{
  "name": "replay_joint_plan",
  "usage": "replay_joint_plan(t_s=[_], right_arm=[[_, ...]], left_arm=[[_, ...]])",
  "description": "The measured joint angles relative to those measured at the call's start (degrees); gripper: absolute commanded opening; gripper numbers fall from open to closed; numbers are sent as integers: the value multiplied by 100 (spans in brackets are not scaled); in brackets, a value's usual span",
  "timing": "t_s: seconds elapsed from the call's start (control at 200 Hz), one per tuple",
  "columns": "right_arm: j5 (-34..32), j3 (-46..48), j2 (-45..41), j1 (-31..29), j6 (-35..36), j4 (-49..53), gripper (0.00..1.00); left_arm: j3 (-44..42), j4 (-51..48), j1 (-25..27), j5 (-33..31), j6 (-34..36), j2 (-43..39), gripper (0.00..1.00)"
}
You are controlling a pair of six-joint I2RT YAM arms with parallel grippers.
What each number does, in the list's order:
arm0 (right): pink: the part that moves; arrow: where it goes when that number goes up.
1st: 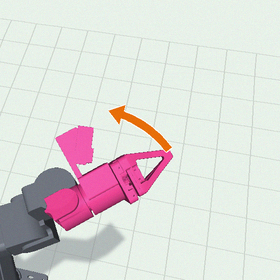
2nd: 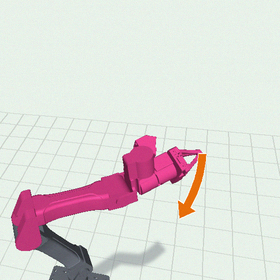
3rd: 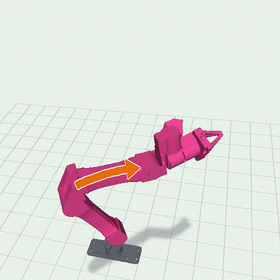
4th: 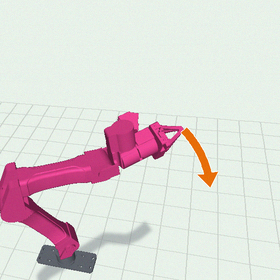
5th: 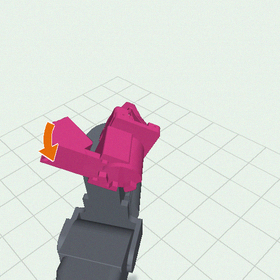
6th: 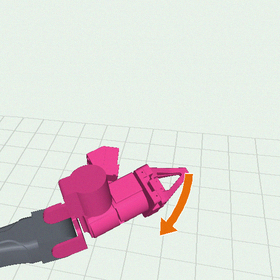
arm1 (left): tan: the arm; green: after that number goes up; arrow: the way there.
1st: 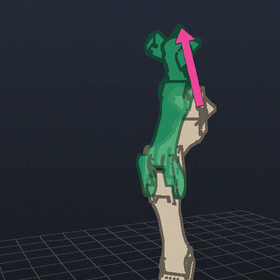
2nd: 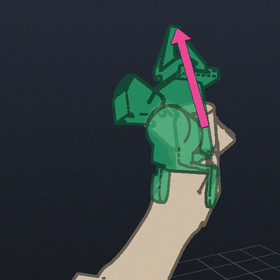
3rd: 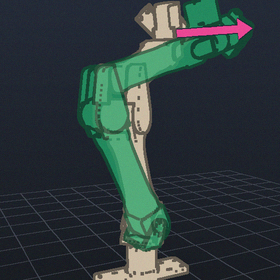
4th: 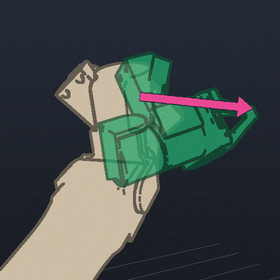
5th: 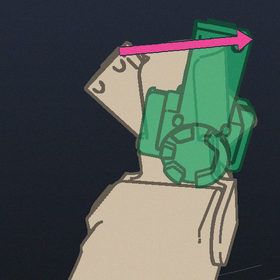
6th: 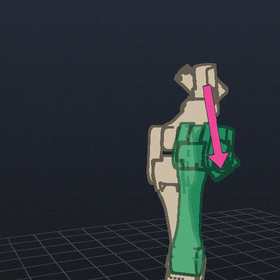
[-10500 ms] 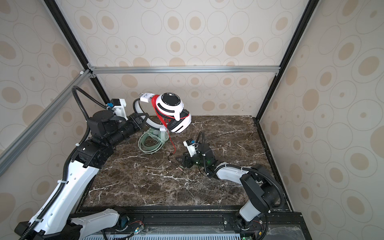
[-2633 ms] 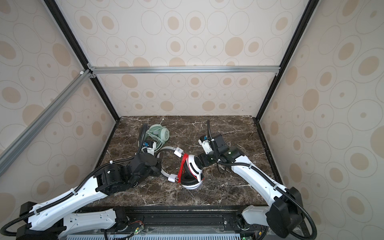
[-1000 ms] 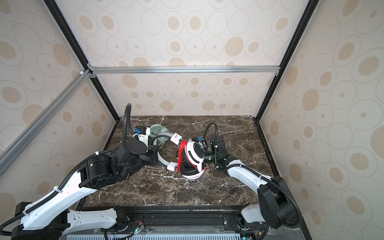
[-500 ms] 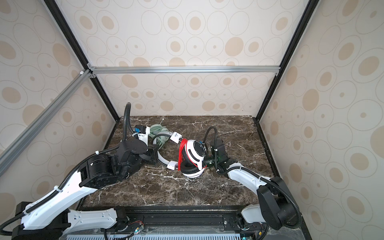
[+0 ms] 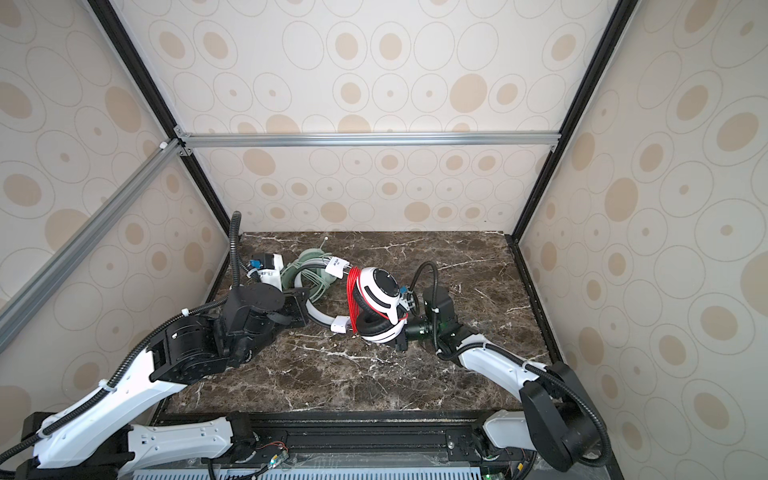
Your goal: Wrap the headphones
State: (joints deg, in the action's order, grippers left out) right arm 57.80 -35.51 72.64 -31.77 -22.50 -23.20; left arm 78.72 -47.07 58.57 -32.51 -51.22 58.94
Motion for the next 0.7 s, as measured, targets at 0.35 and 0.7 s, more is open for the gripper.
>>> replay_joint_plan(t_s=[0.35, 0.7], right_arm=[[-1884, 1016, -1355, -557, -1353, -208, 3], [-2684, 1067, -1871, -767, -1965, 568, 1]], left_arm=[[-546, 540, -79, -623, -485, 66, 0], [-839, 1008, -330, -802, -601, 573, 0]])
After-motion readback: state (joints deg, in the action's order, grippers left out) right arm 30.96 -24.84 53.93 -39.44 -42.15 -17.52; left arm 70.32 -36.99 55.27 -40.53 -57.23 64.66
